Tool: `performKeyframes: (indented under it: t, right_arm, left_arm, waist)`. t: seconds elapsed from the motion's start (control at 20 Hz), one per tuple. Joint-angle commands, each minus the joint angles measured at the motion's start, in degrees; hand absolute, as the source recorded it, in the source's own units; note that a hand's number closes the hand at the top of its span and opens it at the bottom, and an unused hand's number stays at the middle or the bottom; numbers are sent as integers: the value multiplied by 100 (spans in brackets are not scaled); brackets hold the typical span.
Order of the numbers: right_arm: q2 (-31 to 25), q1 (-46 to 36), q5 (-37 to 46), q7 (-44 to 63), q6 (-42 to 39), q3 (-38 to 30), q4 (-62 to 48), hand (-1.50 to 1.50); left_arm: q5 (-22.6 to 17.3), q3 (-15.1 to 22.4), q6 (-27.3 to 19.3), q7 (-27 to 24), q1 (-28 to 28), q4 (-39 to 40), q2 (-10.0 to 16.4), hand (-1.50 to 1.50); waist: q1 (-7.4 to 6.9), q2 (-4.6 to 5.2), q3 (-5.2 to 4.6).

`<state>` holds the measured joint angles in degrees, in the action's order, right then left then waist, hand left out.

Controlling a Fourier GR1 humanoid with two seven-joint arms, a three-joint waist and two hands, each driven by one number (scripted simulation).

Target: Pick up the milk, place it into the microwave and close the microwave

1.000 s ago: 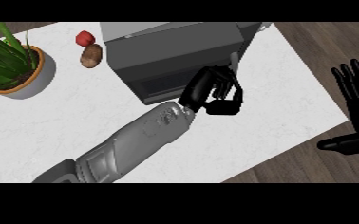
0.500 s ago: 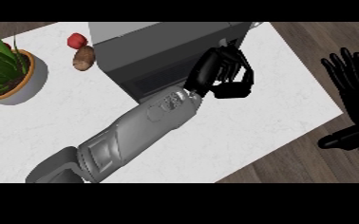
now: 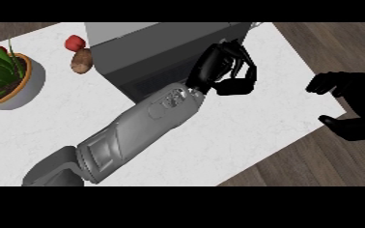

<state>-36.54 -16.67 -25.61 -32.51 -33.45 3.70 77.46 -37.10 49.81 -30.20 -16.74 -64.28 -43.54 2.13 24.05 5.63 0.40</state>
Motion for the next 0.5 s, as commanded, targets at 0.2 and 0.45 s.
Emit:
performKeyframes:
  t: [0.2, 0.45]
  right_arm:
    - [-126, -176, 9, -101, -689, 477, 687, 150]
    - [-148, -158, -100, 76, -667, 631, 1038, 150]
  left_arm:
    - [-192, -21, -75, -17, -271, 246, -201, 150]
    - [-275, -6, -125, -46, -239, 297, -199, 150]
  waist:
    - [197, 34, 18]
    - [292, 44, 17]
